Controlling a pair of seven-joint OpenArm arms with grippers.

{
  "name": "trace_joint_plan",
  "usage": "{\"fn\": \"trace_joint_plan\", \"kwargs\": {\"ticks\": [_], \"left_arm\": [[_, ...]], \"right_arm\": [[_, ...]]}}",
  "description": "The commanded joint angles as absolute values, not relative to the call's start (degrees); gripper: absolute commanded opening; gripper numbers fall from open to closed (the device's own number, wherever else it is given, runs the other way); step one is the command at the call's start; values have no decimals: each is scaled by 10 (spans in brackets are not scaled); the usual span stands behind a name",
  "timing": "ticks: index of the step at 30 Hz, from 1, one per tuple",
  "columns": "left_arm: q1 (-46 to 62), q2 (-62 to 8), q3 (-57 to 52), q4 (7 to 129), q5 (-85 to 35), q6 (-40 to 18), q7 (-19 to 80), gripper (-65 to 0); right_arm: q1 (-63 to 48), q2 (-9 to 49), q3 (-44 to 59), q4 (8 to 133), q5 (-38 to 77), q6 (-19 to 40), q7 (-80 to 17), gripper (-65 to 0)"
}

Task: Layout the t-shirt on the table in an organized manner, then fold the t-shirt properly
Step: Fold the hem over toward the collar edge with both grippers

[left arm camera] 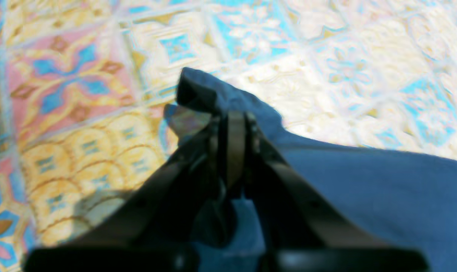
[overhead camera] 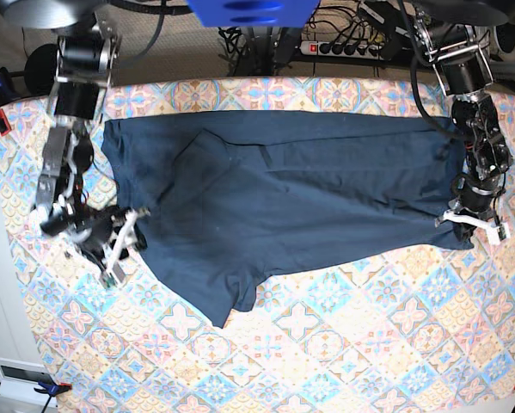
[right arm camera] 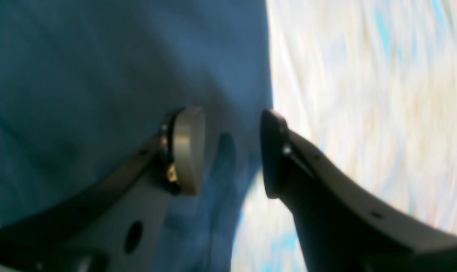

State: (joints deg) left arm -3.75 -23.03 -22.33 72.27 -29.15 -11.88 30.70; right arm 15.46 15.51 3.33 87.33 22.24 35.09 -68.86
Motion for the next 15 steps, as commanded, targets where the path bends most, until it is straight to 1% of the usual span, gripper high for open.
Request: {"fn": "trace_joint_plan", "kwargs": {"ticks": [1, 8, 15], "left_arm": [[-44, -243, -227, 735, -297, -118, 294, -650], [-25, -247, -228, 736, -362, -118, 294, -650], [-18, -247, -228, 736, -364, -118, 294, -650]], "right_arm": [[175, 163, 24, 858, 211, 350, -676, -411], [263, 163, -47, 693, 191, 350, -582, -410], [333, 163, -57, 527, 190, 350, -481, -410]]}}
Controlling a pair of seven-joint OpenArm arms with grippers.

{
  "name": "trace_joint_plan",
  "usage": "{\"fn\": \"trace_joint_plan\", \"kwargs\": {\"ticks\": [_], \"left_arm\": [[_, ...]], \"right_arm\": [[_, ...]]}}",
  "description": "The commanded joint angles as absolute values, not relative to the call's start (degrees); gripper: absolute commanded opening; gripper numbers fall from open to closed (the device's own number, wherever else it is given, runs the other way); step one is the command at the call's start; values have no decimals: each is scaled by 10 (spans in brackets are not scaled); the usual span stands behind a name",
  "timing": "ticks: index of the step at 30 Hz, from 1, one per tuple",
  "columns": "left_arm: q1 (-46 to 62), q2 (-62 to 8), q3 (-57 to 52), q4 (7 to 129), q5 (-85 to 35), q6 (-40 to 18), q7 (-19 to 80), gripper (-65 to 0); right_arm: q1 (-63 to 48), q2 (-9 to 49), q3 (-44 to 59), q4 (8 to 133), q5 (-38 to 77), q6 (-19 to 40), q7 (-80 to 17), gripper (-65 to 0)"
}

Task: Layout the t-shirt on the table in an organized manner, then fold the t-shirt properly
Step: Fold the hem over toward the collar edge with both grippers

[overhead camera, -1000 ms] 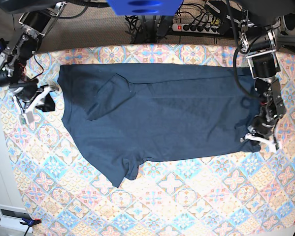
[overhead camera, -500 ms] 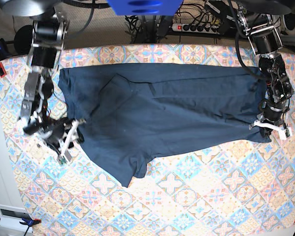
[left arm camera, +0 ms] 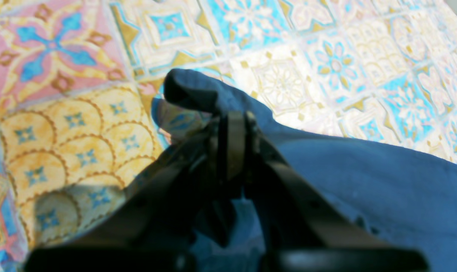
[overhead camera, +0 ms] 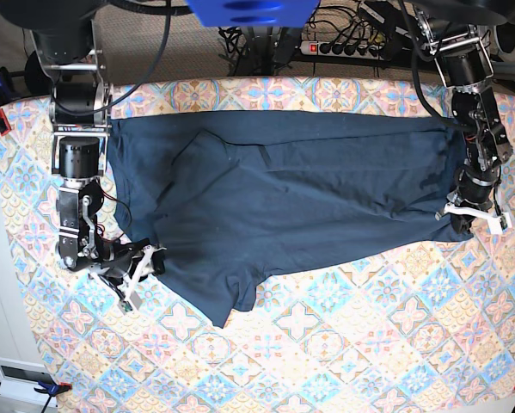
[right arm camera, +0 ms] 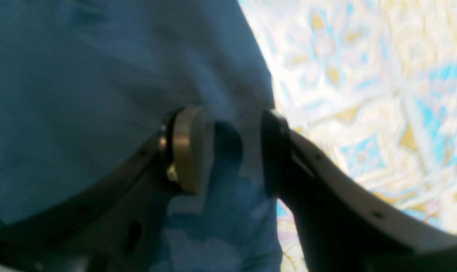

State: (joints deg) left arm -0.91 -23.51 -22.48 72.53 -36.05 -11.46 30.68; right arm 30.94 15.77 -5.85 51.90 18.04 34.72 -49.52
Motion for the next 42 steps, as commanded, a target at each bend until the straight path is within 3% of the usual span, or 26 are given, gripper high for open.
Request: {"fn": "trace_joint_plan", "kwargs": {"ticks": [1, 15, 23, 29, 32, 39, 42], "left_arm": [[-18, -247, -228, 736, -364, -118, 294, -650], [-18, -245, -227, 736, -364, -118, 294, -650], [-18, -246, -227, 736, -364, -118, 294, -650], [-18, -244, -227, 736, -364, -118, 294, -650], [-18, -244, -226, 736, -364, -118, 294, -650], [-18, -245, -226, 736, -364, -118, 294, -650], [-18, -245, -226, 736, -364, -118, 294, -650]], "right_arm": [[338, 163, -57, 509, 190, 350, -469, -410], [384, 162, -58, 331, 189, 349, -301, -407], [388, 160, -57, 309, 83, 349, -262, -409], [368, 159, -58, 312, 75, 349, -264, -414], [365, 159, -69, 312, 75, 350, -265, -461], [364, 159, -162, 313, 77, 351, -265, -641], [364, 159, -144, 318, 77, 351, -265, -642]]}}
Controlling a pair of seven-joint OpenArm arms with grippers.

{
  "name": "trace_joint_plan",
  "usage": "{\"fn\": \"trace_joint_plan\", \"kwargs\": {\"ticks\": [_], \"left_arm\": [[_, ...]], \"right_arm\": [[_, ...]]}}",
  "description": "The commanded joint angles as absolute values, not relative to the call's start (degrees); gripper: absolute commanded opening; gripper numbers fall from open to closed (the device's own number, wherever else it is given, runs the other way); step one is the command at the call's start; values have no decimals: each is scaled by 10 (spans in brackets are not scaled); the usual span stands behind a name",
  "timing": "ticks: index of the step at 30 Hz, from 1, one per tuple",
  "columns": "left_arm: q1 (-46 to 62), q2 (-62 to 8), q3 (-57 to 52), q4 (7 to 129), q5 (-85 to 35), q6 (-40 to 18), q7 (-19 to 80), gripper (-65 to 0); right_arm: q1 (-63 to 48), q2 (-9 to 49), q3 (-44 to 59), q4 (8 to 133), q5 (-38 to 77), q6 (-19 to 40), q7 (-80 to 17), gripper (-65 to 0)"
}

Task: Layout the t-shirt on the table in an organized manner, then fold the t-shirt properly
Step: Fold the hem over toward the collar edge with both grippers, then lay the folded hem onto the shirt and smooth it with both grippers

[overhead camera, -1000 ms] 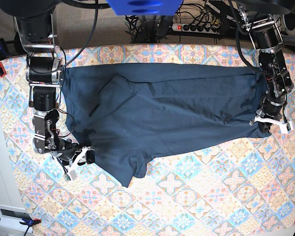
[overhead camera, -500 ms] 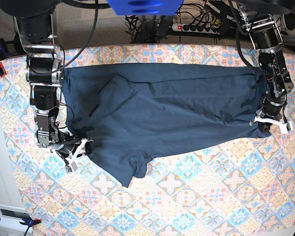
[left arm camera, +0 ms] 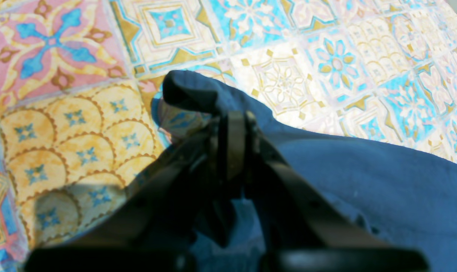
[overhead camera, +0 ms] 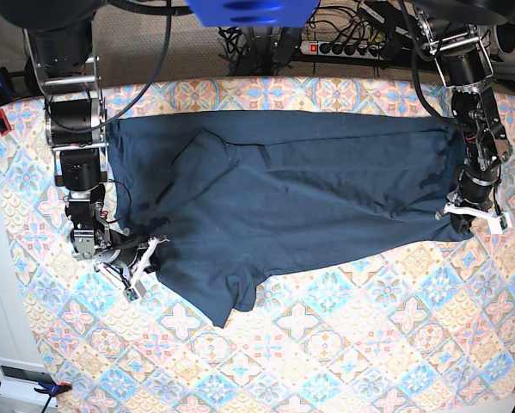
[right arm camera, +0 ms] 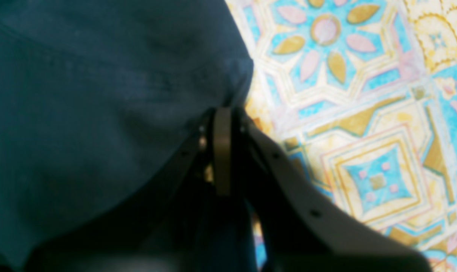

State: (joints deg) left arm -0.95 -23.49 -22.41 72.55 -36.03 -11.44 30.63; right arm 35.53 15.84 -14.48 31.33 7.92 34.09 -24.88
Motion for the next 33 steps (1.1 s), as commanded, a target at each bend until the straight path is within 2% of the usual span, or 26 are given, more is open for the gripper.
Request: {"fn": "trace_joint_plan", "kwargs": {"ticks": [1, 4, 9, 14, 20, 23, 27, 33], "left_arm": [[-18, -245, -226, 736, -364, -118, 294, -650], [-19, -245, -226, 736, -364, -118, 294, -650], [-21, -245, -227, 736, -364, -118, 293, -650], [-20, -247, -227, 737, -364, -118, 292, -650], [-18, -247, -228, 737, -365, -122, 292, -650], [-18, -246, -243, 737, -366, -122, 291, -650], [-1, -246, -276, 737, -400, -123, 291, -650], [29, -261, -294, 760, -446, -124, 292, -650]], "right_arm": [[363, 159, -132, 327, 77, 351, -265, -643], [333, 159, -104, 400, 78, 351, -272, -643], [269, 160, -82, 553, 78, 351, -352, -643], [211, 162, -75, 669, 78, 351, -389, -643], [153, 162, -46, 765, 78, 354, -425, -643], [125, 162, -19, 807, 79, 400, -432, -643], [102, 162, 27, 849, 79, 400, -465, -643], [59, 162, 38, 906, 79, 400, -474, -643]]}}
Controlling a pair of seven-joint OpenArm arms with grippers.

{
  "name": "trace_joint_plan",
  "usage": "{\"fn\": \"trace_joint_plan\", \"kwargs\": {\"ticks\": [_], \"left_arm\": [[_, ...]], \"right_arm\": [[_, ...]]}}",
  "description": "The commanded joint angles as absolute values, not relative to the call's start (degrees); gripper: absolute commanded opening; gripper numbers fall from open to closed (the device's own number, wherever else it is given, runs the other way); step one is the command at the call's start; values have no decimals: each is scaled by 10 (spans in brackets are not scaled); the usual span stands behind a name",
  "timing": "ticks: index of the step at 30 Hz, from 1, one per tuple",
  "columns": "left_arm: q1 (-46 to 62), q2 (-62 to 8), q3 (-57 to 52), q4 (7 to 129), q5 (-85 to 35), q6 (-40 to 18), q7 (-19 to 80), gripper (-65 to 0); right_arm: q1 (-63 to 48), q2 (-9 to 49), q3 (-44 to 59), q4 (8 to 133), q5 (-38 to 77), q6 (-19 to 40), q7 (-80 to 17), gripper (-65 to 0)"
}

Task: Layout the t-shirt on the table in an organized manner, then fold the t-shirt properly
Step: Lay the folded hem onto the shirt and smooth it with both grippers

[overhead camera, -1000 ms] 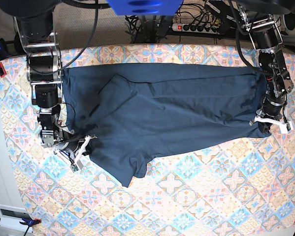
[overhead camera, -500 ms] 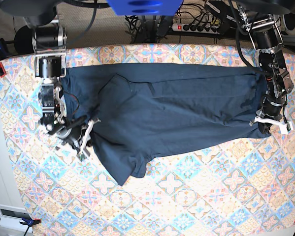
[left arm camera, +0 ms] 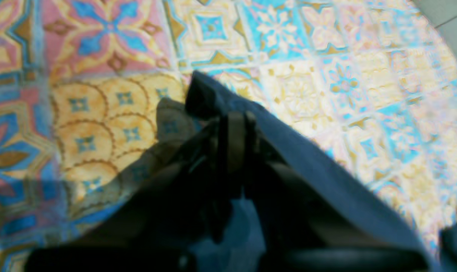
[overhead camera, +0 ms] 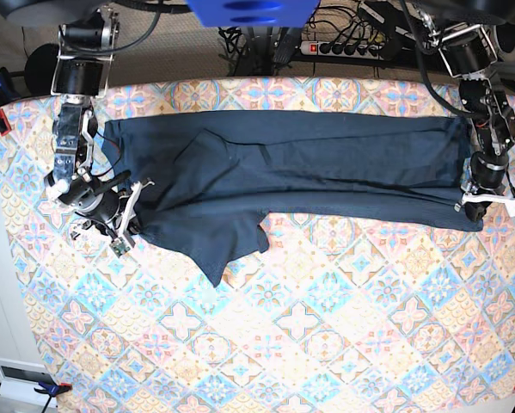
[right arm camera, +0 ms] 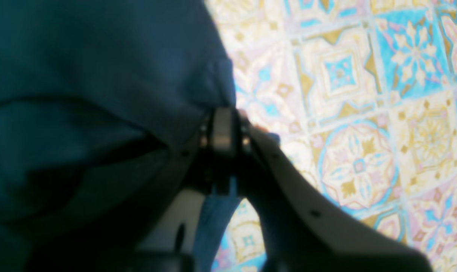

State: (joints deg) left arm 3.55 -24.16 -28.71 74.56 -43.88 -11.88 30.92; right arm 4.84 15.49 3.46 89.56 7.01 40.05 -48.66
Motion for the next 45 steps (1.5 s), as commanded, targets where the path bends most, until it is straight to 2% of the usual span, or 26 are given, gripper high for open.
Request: {"fn": "trace_joint_plan", "kwargs": {"ticks": [1, 11, 14, 26, 37, 40, 45], "left_arm": [[42, -261, -295, 775, -453, -124, 292, -650], [122, -261, -297, 875, -460, -124, 291, -650], [138, -261, -307, 893, -460, -124, 291, -650], [162, -263, -329, 895, -460, -124, 293, -650], [231, -263, -327, 892, -455, -124, 294, -650], [244, -272, -326, 891, -453, -124, 297, -650], [227, -300, -275, 881, -407, -123, 391, -641]], "right_arm": [[51, 162, 38, 917, 79, 400, -474, -643], [-22, 163, 41, 1015, 80, 400, -475, -644], [-41, 163, 69, 1029, 80, 400, -475, -644], [-86, 182, 119, 1056, 80, 400, -476, -645], [-116, 182, 114, 1054, 78, 400, -476, -645], [-113, 182, 105, 1054, 76, 400, -509, -647], [-111, 182, 102, 1054, 75, 400, -552, -642]]}}
